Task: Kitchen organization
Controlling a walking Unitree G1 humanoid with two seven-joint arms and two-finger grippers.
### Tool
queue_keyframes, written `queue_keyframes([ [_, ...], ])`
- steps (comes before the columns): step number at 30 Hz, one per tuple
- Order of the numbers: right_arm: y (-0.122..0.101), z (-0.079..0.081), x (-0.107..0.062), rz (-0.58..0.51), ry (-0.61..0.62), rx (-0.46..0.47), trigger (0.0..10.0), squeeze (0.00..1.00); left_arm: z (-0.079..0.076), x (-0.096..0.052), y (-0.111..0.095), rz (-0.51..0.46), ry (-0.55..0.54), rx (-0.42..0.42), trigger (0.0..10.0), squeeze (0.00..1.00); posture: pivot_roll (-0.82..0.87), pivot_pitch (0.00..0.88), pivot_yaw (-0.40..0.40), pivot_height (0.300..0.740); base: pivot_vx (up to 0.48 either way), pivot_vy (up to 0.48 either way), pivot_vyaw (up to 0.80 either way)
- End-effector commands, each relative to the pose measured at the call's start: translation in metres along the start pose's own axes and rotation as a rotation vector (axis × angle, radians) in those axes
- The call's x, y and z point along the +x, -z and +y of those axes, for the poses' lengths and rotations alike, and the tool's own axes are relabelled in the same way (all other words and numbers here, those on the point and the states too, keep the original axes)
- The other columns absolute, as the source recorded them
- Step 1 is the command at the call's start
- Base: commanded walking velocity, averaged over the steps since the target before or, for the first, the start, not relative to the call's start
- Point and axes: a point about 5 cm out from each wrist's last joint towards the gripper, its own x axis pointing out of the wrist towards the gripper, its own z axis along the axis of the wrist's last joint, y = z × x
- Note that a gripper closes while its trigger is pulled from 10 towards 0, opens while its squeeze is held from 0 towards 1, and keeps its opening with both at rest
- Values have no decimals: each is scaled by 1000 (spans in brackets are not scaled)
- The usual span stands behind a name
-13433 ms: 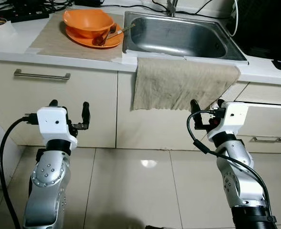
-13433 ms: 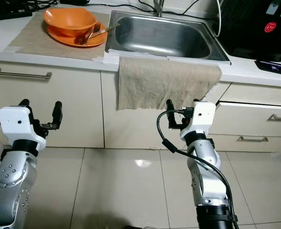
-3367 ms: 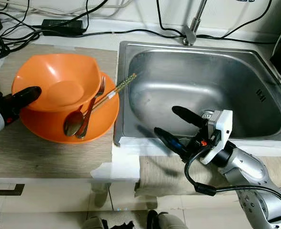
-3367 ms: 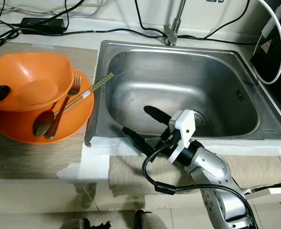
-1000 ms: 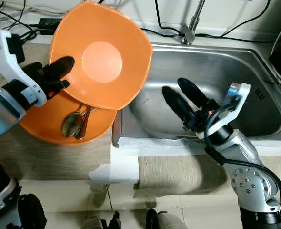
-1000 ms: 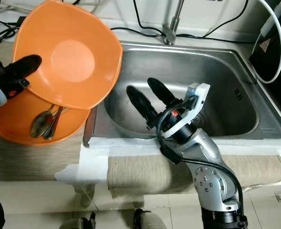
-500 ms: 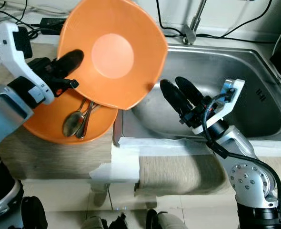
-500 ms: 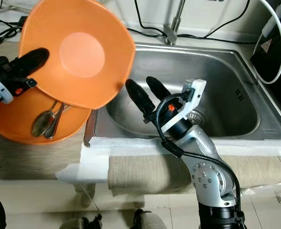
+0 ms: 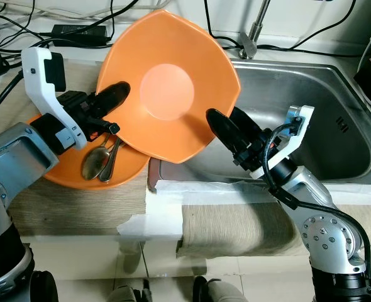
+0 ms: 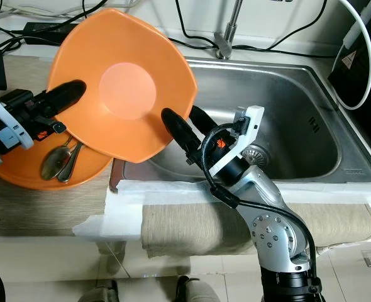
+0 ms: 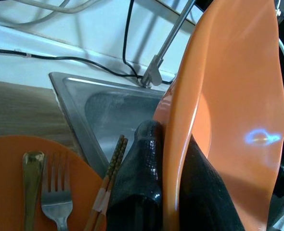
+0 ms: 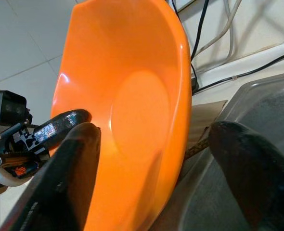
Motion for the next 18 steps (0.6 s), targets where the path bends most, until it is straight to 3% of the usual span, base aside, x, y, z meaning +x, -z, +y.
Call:
queue_keyframes([
  [1, 0, -3, -4, 3, 22, 2, 0, 0, -9, 0, -5, -35, 55, 28, 0, 0, -102, 127, -77, 740, 0, 0, 0],
  [18, -1, -5, -4, -6, 32, 5, 0, 0, -6, 1, -9, -56, 47, 41, 0, 0, -100, 136, -75, 740, 0, 0, 0],
])
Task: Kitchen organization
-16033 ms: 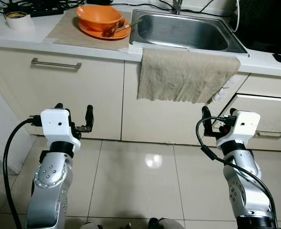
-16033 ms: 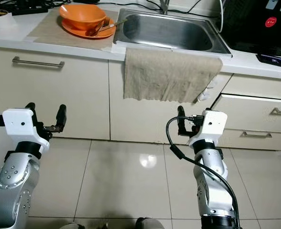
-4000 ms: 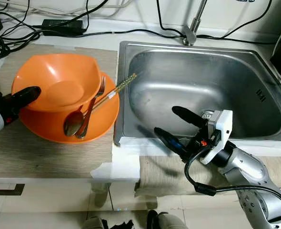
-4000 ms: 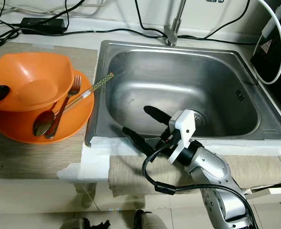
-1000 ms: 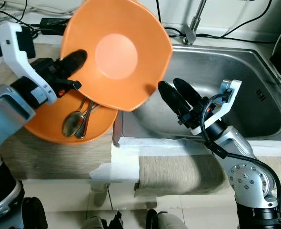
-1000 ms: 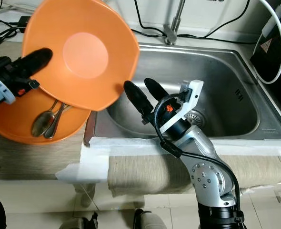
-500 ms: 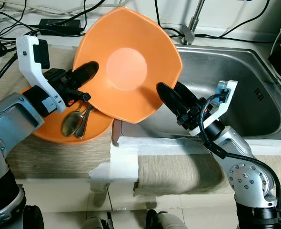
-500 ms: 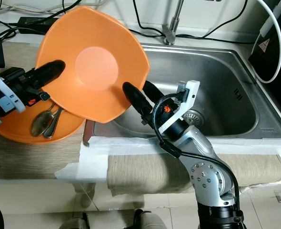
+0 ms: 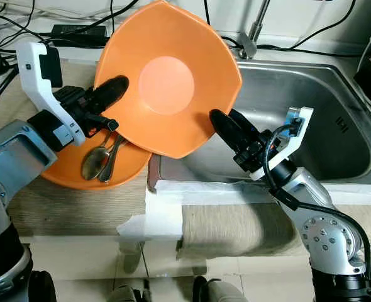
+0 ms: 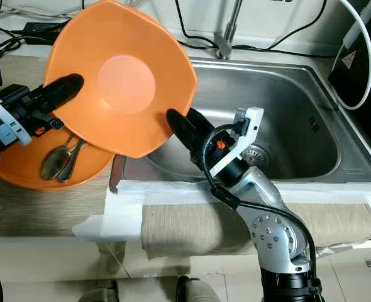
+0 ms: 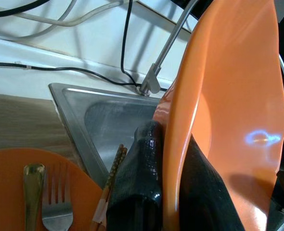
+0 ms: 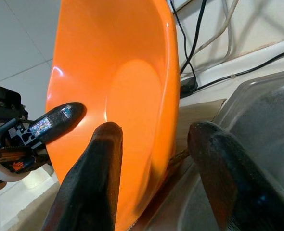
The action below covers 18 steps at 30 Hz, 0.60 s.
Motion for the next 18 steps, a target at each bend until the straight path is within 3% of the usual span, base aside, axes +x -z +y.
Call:
queue_keyframes([
  [1, -2, -4, -3, -7, 26, 0, 0, 0, -5, 1, -5, -26, 38, 20, 0, 0, -99, 135, -75, 740, 0, 0, 0],
  [18, -3, -6, -5, -7, 34, -1, 0, 0, -6, 1, -2, -23, 37, 50, 0, 0, -103, 123, -81, 740, 0, 0, 0],
])
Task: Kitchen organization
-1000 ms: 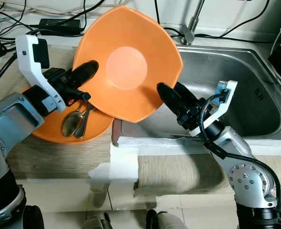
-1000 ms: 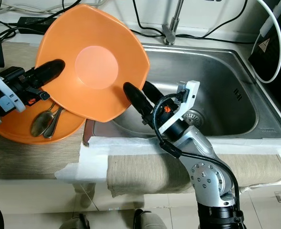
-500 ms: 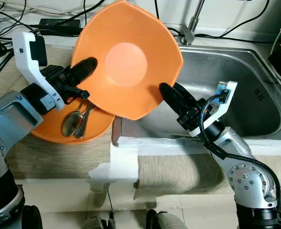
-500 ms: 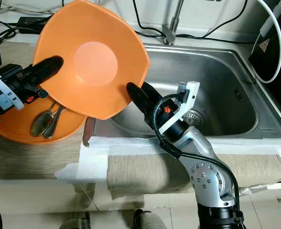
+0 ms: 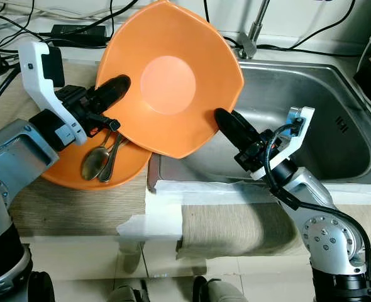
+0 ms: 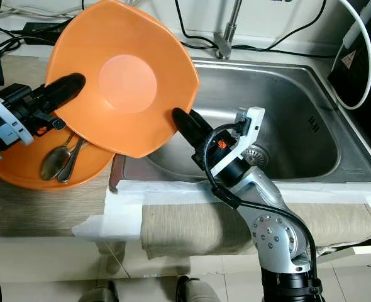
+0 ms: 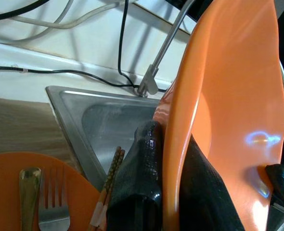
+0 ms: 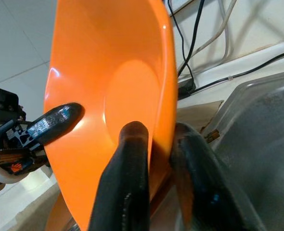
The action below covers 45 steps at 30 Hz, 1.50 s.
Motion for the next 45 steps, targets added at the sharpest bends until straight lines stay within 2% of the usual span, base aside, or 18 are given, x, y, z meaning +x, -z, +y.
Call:
queue_keyframes([
  [1, -2, -5, -3, -1, 28, 0, 0, 0, -5, -1, -3, -16, 25, 43, 0, 0, -103, 123, -81, 740, 0, 0, 0],
  [2, -2, -5, -3, -2, 28, 1, 0, 0, -5, 0, -4, -20, 25, 56, 0, 0, -103, 123, -81, 740, 0, 0, 0],
  [3, -2, -5, -3, -3, 30, 1, 0, 0, -6, 0, -5, -26, 22, 77, 1882, 0, -103, 123, -81, 740, 0, 0, 0],
  [4, -2, -5, -3, -3, 33, 0, 0, 0, -6, 0, -5, -29, 19, 95, 4863, 0, -106, 119, -80, 740, 0, 0, 0],
  [5, -2, -6, -4, -4, 36, 0, 0, 0, -8, 0, -5, -37, 22, 112, 10000, 0, -107, 116, -80, 740, 0, 0, 0],
  [16, -2, -8, -5, -5, 57, -1, 0, 0, -16, 2, -6, -54, 71, 137, 10000, 0, -110, 117, -79, 740, 0, 0, 0],
  [17, -2, -8, -5, -4, 61, -2, 0, 0, -18, 1, -5, -53, 85, 137, 9373, 0, -110, 118, -79, 740, 0, 0, 0],
  [18, -2, -8, -5, -4, 61, -2, 0, 0, -18, 1, -5, -53, 85, 137, 9373, 0, -110, 118, -79, 740, 0, 0, 0],
  [19, -2, -9, -5, -3, 67, -6, 0, 0, -19, 1, -4, -55, 102, 126, 0, 0, -111, 119, -80, 740, 0, 0, 0],
  [21, -2, -9, -5, -3, 69, -8, 0, 0, -19, 1, -4, -57, 106, 123, 0, 0, -110, 120, -81, 740, 0, 0, 0],
  [22, -2, -9, -4, -1, 73, -14, 5765, 0, -19, 2, -5, -62, 105, 120, 0, 0, -111, 126, -83, 740, 0, 0, 0],
  [26, -2, -9, -4, 1, 76, -19, 5765, 0, -19, 2, -5, -67, 104, 121, 0, 0, -110, 125, -84, 740, 0, 0, 0],
  [27, -2, -10, -4, 1, 82, -18, 10000, 1000, -19, 2, -5, -72, 101, 122, 0, 0, -110, 126, -87, 740, 0, 0, 0],
  [39, 0, -13, -2, 3, 119, -6, 10000, 1000, -26, 2, -2, -73, 154, 126, 0, 0, -111, 127, -85, 740, 0, 0, 0],
  [40, 1, -13, -2, 7, 126, -8, 10000, 639, -26, 2, -1, -72, 155, 128, 0, 0, -109, 128, -85, 740, 0, 0, 0],
  [41, 1, -13, -2, 7, 126, -8, 10000, 639, -26, 2, -1, -72, 155, 128, 0, 0, -109, 128, -85, 740, 0, 0, 0],
  [42, 1, -14, -2, 9, 130, -9, 10000, 0, -26, 2, -1, -71, 155, 129, 0, 0, -109, 128, -85, 740, 0, 0, 0],
  [45, 2, -14, -3, 12, 134, 1, 10000, 0, -27, 1, -1, -67, 154, 136, 0, 0, -105, 134, -86, 740, 0, 0, 0],
])
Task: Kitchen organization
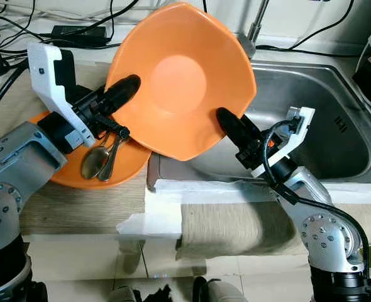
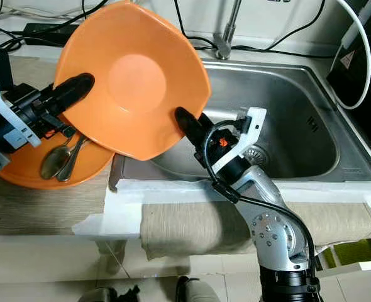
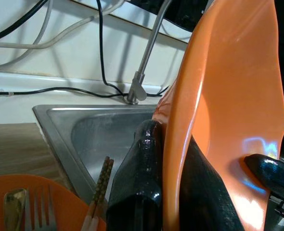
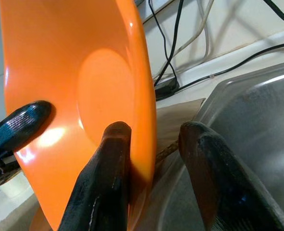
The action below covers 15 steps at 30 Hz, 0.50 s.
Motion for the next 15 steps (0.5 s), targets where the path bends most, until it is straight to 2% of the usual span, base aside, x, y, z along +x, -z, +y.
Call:
queue_keyframes([
  [1, 0, -7, -3, 9, 52, -2, 10000, 0, -15, -1, -8, -46, 96, 29, 0, 0, -105, 136, -86, 740, 0, 0, 0],
  [5, 1, -7, -3, 10, 50, 1, 10000, 0, -16, -1, -8, -49, 105, 33, 0, 0, -103, 135, -85, 740, 0, 0, 0],
  [6, 1, -6, -2, 9, 45, 5, 9059, 0, -16, -1, -8, -42, 108, 39, 0, 0, -102, 135, -84, 740, 0, 0, 0],
  [7, 1, -6, -2, 8, 43, 8, 9059, 0, -16, -1, -7, -38, 109, 42, 0, 0, -102, 135, -83, 740, 0, 0, 0],
  [8, 1, -6, -2, 7, 42, 10, 3569, 0, -16, -1, -7, -35, 108, 46, 0, 0, -102, 136, -82, 740, 0, 0, 0],
  [9, 2, -6, -2, 6, 42, 12, 0, 0, -16, -1, -7, -33, 106, 51, 0, 0, -103, 139, -81, 740, 0, 0, 0],
  [14, 2, -6, -3, 3, 48, 15, 0, 0, -16, -1, -9, -38, 93, 75, 0, 0, -103, 139, -80, 740, 0, 0, 0],
  [15, 2, -8, -3, 1, 65, 11, 0, 0, -15, 0, -9, -29, 84, 96, 4353, 0, -104, 143, -79, 740, 0, 0, 0],
])
